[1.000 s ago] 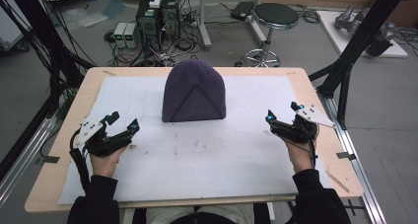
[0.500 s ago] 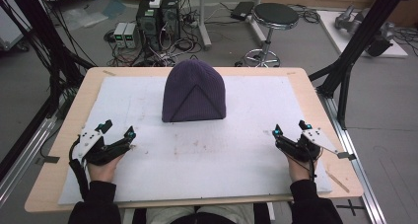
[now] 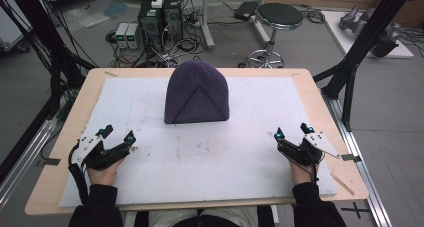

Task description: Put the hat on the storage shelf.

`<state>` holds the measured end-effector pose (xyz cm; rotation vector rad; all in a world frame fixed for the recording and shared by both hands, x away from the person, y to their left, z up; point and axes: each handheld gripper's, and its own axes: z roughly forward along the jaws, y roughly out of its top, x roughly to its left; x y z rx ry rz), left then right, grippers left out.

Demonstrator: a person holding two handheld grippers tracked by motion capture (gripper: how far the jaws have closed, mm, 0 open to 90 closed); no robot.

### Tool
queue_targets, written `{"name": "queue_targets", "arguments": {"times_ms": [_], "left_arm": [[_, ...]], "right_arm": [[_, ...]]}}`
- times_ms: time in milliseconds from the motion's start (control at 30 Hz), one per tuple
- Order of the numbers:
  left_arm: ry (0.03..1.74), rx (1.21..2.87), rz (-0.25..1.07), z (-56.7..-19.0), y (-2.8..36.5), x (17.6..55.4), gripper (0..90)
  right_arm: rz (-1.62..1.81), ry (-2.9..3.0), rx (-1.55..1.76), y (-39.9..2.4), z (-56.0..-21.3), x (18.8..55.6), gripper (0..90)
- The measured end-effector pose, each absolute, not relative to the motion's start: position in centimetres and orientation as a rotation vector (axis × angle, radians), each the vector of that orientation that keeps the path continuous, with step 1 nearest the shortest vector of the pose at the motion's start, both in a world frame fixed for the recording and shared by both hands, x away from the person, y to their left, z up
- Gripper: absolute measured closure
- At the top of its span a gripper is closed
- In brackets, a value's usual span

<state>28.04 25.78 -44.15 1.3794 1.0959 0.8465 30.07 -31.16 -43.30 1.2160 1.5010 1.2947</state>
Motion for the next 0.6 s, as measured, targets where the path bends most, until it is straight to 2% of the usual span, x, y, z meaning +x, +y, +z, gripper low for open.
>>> {"name": "queue_targets", "arguments": {"times_ms": [600], "left_arm": [[1.093,1.390,0.825,-44.30,25.74,28.03,20.4]], "right_arm": [[1.304,1.554,1.221,-31.09,-43.54,30.18,11.8]]}}
